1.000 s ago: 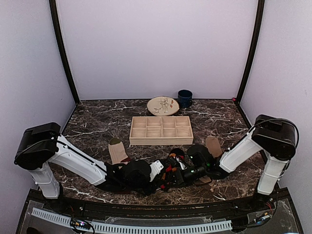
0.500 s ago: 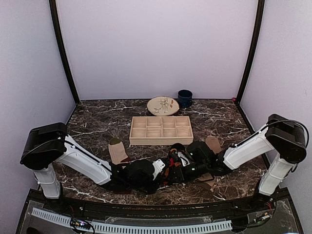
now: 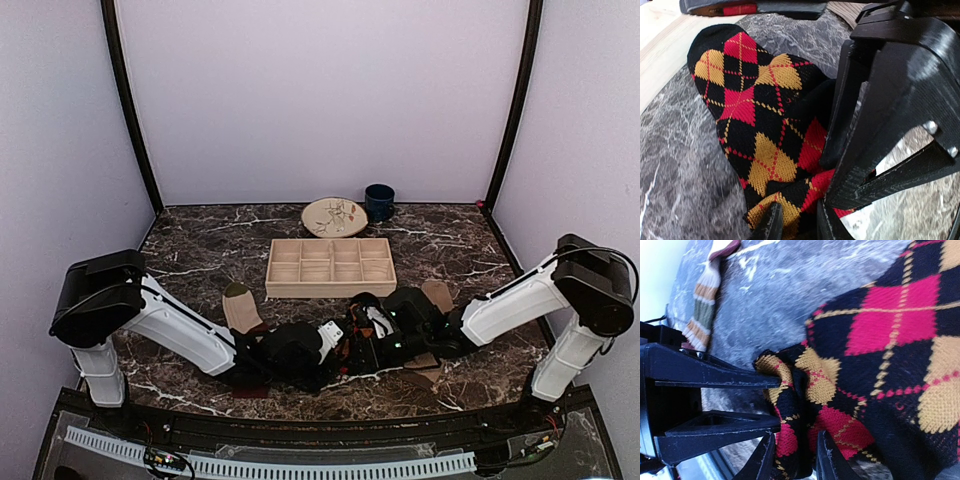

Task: Roll the socks
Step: Roll the sock at the center of the board.

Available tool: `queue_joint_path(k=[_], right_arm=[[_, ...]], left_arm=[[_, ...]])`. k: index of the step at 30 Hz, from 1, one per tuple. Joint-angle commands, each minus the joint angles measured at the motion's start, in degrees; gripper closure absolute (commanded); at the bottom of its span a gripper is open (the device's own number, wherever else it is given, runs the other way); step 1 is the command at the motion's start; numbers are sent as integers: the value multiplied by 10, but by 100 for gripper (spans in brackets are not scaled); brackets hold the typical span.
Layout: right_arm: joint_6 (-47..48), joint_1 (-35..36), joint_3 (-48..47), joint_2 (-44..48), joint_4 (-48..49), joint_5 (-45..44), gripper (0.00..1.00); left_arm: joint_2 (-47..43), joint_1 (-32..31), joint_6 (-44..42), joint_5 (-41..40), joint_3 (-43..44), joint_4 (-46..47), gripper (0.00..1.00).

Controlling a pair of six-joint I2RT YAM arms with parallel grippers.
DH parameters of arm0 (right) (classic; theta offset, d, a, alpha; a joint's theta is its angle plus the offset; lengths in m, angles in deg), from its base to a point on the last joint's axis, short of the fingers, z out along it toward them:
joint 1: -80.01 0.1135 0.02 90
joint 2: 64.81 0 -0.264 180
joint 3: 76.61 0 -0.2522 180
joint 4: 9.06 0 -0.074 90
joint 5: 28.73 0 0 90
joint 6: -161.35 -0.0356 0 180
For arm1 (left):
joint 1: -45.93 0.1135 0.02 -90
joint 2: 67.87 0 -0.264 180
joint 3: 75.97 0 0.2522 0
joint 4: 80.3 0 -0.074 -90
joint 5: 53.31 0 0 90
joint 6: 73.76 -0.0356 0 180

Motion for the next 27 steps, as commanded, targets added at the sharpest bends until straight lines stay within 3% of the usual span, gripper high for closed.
queue_joint_path(k=[1,15,21,27], right_arm=[[39,9,-2,17,-77,-70,72],[78,28,-19,15,-120,-153,71],[61,27,-27,-29,-103,-116,85],[-21,22,6,-28,-4,0,99]], left_arm=[[45,7,-30,-20,11,-116,73],[47,9,-29,-8,20,-122,75],[11,8,-26,-25,2,-124,70],[-85,7,-20,-76,-55,-106,61]])
